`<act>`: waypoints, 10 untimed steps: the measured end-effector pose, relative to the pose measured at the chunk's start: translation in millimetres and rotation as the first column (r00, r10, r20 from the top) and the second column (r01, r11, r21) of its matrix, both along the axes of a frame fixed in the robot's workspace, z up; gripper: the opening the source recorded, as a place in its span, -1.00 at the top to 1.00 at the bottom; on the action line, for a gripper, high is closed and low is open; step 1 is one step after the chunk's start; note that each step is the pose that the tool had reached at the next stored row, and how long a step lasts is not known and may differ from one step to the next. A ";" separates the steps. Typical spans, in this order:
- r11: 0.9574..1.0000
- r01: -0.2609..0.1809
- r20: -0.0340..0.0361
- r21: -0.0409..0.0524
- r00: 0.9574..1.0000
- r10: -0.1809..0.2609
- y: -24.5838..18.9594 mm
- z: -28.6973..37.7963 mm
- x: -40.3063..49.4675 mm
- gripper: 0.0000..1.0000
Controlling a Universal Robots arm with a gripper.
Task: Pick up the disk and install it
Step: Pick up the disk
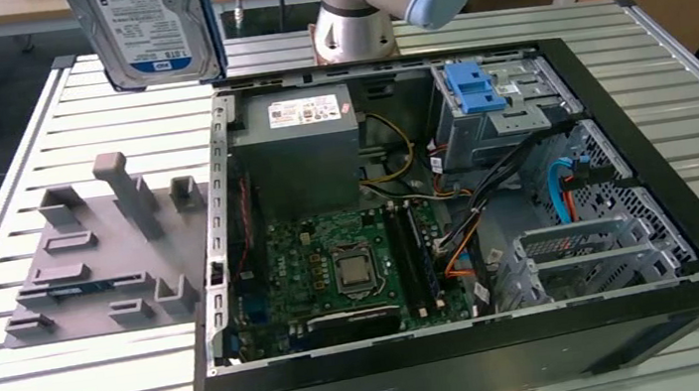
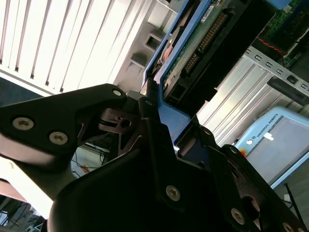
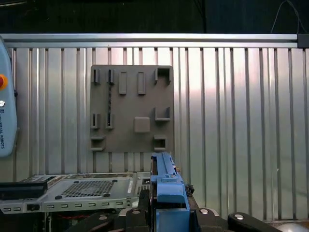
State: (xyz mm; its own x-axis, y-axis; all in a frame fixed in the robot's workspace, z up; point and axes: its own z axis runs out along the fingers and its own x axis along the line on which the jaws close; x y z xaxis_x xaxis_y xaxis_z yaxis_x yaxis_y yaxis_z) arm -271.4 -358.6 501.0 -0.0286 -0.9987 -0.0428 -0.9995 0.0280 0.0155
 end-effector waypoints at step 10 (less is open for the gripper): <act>1.000 0.000 0.000 0.000 1.000 0.000 -8.3 0.0 16.7 0.27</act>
State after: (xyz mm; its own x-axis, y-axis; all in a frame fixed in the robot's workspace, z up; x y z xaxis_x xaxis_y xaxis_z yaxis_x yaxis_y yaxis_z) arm -254.7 -366.9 501.1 -0.0286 -0.9987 -0.0428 -0.9995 0.0280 0.0156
